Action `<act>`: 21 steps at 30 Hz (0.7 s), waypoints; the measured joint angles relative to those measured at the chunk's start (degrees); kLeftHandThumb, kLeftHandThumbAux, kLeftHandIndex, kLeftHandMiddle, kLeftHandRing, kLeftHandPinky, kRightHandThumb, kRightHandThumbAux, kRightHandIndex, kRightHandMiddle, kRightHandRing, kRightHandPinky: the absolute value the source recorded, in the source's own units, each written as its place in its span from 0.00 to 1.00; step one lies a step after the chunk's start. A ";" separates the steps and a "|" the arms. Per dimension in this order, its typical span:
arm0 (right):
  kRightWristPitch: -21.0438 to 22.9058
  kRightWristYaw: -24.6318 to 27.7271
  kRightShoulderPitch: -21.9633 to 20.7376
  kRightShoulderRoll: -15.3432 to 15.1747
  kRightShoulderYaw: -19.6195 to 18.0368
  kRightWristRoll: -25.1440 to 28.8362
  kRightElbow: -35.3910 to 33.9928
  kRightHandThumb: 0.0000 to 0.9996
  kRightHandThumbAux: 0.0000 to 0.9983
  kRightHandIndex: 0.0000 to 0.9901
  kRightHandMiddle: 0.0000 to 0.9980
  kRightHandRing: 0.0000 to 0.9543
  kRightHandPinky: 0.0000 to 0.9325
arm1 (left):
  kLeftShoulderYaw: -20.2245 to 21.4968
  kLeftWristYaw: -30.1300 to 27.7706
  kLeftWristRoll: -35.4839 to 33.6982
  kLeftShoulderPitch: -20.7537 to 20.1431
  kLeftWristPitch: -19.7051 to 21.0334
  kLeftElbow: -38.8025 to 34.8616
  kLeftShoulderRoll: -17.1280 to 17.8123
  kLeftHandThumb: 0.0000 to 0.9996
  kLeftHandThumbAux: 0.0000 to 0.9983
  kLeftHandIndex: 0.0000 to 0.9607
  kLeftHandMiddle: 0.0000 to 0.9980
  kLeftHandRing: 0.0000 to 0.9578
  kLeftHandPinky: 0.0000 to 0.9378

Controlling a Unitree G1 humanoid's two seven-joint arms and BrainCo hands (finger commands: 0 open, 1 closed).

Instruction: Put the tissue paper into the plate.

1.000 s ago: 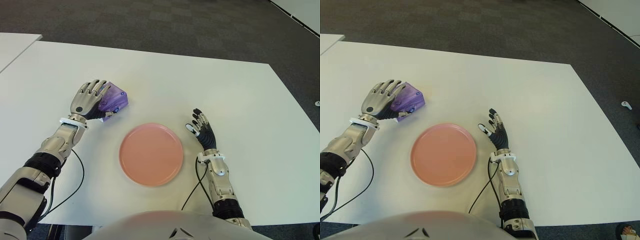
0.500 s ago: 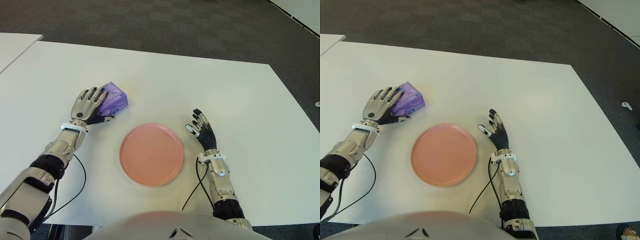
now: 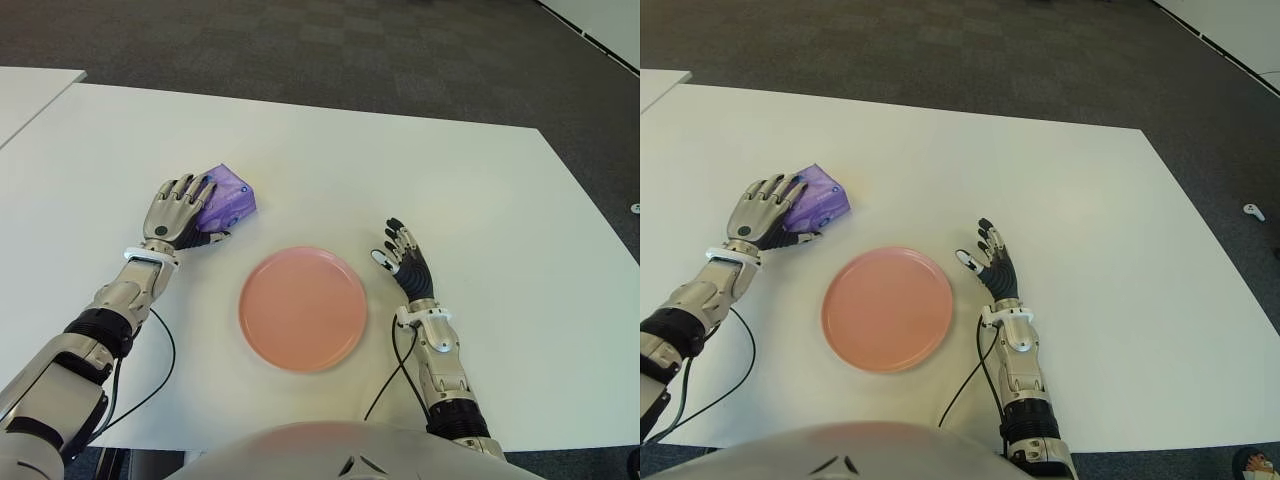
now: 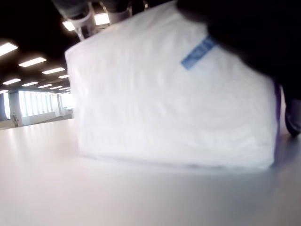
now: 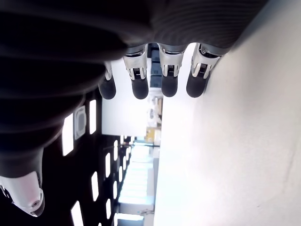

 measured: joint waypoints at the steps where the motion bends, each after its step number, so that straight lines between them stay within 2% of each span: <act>1: 0.00 0.01 0.05 -0.01 0.00 0.00 -0.04 0.10 0.61 0.04 0.03 0.02 0.04 | -0.06 0.05 -0.02 0.00 0.00 0.04 -0.01 0.00 0.38 0.00 0.00 0.00 0.00; 21: 0.00 0.12 1.13 -0.25 0.07 -0.03 -1.10 0.10 0.62 0.05 0.04 0.02 0.05 | -0.46 1.04 -1.13 -0.33 -0.12 1.30 -0.51 0.02 0.38 0.00 0.00 0.00 0.00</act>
